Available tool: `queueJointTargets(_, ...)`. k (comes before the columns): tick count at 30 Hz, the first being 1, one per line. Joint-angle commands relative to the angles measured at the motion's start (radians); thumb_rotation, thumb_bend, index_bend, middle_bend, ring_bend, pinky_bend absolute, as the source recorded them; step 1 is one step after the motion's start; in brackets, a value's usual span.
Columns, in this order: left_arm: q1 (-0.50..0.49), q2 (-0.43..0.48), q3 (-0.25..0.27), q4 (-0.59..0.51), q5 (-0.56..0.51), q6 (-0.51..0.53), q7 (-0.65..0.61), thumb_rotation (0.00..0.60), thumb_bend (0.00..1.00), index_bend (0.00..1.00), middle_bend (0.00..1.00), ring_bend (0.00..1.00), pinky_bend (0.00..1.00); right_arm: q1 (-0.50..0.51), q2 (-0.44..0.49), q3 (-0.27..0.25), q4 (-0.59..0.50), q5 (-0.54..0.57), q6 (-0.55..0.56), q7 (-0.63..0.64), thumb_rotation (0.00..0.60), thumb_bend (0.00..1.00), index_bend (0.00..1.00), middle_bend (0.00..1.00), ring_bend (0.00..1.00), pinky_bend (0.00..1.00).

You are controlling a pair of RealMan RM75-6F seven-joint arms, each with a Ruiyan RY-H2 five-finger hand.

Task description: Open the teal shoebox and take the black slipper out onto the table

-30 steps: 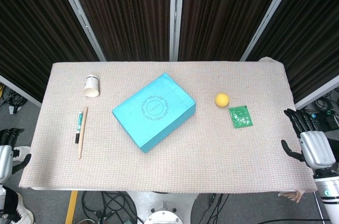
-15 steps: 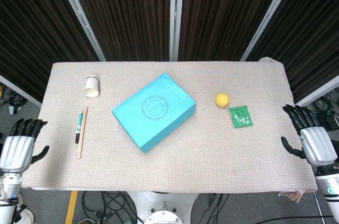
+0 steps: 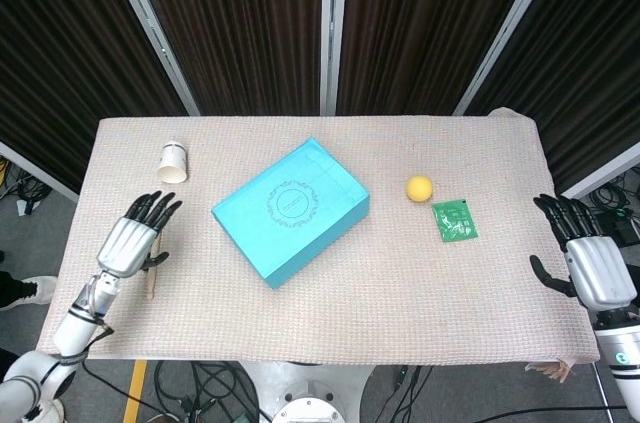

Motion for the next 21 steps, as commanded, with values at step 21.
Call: queueJointTargets(21,-0.148,-0.389,0.056,0.500,0.020,0.133,-0.240,0.600,0.12,0.07,0.02,0.03,0.13,-0.009,0.008,0.002,-0.028,0.026,-0.002,-0.032,0.600,0.29,0.00,0.05,0.00,0.06)
